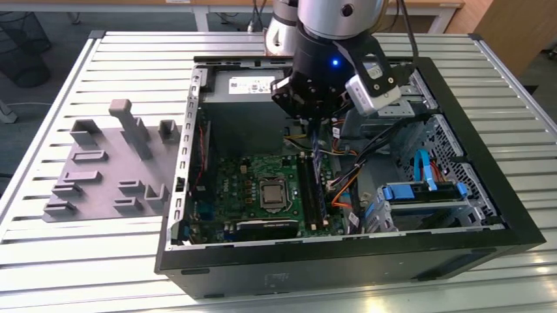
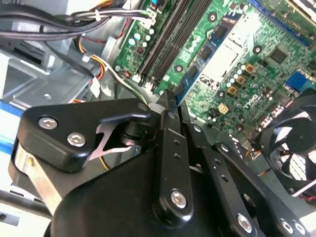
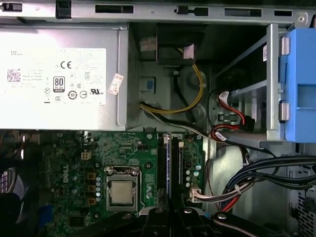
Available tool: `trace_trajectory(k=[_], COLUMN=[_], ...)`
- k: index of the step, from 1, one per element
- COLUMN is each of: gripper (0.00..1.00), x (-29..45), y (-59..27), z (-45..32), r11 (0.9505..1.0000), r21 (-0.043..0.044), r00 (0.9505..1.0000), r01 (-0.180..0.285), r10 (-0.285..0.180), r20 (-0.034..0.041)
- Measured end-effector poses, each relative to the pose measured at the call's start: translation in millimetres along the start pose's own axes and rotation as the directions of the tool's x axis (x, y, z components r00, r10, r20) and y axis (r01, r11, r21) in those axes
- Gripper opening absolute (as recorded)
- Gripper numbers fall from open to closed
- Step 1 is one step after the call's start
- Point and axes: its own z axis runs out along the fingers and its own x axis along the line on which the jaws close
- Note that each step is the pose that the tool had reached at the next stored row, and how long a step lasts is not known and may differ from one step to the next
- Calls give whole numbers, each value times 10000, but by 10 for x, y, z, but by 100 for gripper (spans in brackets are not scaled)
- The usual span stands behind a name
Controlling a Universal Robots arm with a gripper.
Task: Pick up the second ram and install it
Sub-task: 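Insert the second ram into the second slot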
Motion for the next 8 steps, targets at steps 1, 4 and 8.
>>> trace_trajectory(k=[1,4,8], gripper=[14,14,14], x=[0,1,0], y=[-9,-20,-24], z=[8,37,37], r11=[10000,10000,10000], r21=[-1,-2,-1], r00=[10000,10000,9999], r01=[-17,-79,-85], r10=[17,79,85], r20=[0,-57,-59])
